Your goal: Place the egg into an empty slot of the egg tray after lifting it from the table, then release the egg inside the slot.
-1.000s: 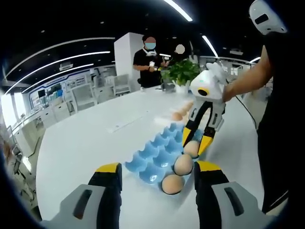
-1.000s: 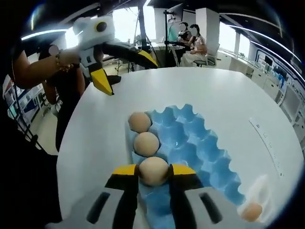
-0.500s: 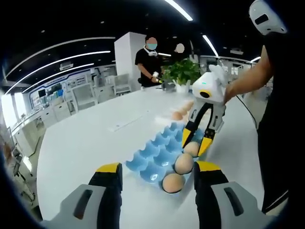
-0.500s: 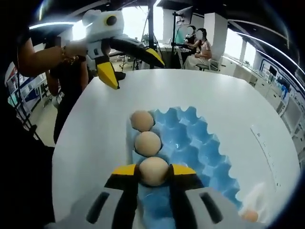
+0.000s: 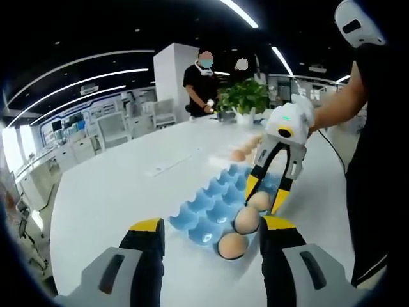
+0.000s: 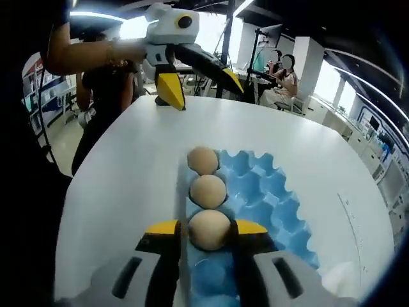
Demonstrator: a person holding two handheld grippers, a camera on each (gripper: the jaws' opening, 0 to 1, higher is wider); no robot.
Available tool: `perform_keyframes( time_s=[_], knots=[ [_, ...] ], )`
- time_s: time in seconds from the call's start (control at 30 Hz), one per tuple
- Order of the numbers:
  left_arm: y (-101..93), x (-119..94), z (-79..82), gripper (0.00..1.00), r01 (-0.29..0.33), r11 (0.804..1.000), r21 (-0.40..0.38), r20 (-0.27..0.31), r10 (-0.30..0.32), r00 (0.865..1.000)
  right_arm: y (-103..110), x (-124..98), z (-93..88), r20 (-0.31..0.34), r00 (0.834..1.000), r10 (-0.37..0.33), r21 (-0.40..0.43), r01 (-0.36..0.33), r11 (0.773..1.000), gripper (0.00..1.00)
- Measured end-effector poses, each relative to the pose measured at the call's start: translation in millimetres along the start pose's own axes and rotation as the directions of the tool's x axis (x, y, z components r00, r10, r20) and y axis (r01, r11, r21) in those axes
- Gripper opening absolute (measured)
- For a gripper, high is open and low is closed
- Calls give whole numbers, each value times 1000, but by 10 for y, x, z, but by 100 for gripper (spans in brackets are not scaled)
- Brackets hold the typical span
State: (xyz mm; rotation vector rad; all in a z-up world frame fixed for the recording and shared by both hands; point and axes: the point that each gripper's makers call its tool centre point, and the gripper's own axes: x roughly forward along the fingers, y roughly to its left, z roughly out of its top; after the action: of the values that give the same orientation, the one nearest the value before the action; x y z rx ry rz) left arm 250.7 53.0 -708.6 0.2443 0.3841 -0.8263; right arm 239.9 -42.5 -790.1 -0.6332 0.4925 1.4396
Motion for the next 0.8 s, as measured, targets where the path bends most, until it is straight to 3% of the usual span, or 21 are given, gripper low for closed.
perform_keyframes(
  time_s=[0.4, 0.8],
  knots=[
    [-22, 28, 11, 62, 7, 1000, 0, 5, -7, 1000, 3, -183, -64, 22, 1000, -19, 20, 19, 1000, 30],
    [-21, 29, -10, 62, 11, 1000, -2, 0, -11, 1000, -107, -558, -213, 36, 994, -99, 53, 97, 994, 30]
  ],
)
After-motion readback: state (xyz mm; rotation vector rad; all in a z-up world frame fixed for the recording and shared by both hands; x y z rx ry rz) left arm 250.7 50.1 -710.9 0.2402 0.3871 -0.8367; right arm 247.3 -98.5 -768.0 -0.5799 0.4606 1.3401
